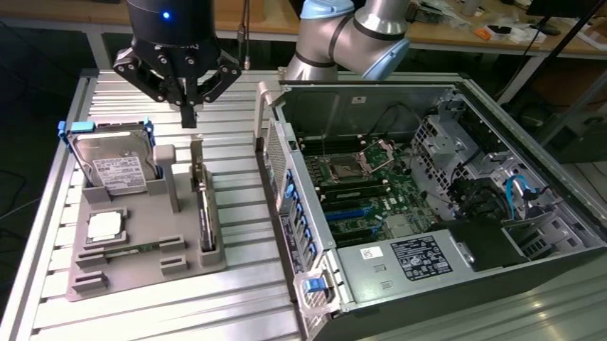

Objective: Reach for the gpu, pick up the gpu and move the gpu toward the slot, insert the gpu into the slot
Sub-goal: 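Pick up the gpu and move the gpu toward the slot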

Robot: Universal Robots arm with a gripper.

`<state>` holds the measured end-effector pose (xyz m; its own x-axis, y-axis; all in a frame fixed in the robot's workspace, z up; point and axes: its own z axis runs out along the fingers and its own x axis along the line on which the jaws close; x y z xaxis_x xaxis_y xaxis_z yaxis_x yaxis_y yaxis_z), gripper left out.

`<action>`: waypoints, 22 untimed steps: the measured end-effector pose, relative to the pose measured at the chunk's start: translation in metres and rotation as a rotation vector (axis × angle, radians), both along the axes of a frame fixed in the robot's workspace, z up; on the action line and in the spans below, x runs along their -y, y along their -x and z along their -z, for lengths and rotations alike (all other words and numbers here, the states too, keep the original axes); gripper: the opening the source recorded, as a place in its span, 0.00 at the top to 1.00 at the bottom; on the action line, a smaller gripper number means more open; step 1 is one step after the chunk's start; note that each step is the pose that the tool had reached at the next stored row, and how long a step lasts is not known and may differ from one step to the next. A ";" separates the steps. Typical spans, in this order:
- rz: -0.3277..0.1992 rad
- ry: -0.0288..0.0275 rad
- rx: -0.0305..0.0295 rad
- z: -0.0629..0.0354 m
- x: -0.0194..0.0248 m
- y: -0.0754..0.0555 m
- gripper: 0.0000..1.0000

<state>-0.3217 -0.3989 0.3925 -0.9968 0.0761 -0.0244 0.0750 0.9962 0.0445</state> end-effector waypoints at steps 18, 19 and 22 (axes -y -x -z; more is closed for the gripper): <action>-0.035 0.0000 0.0002 0.0006 0.0013 0.001 0.46; -0.051 0.0000 0.0001 0.0011 0.0013 0.001 0.40; -0.080 0.0003 -0.0070 0.0032 0.0013 0.001 0.40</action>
<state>-0.3227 -0.4003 0.3893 -0.9998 -0.0036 -0.0174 -0.0043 0.9990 0.0440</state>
